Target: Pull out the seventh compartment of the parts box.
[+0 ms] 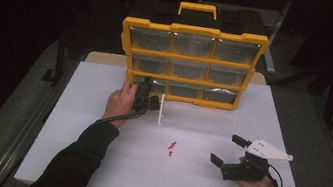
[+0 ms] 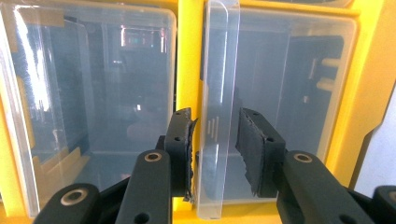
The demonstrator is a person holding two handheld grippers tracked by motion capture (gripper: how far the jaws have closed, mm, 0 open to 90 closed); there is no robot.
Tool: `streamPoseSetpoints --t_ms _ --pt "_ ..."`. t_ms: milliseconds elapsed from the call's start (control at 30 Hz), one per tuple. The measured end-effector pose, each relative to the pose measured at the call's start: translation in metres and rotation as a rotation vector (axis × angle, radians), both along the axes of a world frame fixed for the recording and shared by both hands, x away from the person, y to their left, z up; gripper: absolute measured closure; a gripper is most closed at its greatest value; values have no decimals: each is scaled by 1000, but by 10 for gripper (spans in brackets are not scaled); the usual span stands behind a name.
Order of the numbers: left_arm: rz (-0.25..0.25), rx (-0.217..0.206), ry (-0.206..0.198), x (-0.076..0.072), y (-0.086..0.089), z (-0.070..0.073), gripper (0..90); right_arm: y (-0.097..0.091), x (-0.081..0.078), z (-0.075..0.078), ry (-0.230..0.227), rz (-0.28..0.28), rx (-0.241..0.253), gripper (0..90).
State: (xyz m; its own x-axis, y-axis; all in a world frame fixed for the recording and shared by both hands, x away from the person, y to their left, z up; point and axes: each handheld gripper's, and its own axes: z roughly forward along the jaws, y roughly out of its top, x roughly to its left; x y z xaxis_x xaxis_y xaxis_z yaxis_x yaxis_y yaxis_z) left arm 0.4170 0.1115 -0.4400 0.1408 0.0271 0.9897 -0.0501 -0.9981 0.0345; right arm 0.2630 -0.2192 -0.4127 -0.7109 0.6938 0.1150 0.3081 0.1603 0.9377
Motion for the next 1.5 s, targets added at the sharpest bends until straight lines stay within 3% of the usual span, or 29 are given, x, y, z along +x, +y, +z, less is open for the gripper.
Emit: streamPoseSetpoints --t_ms 433,1500 --pt "3 10 -3 1 -3 0 762 -1 0 0 2 0 1 0" --pt "-12 53 -14 -6 -1 -1 785 0 0 0 2 0 1 0"
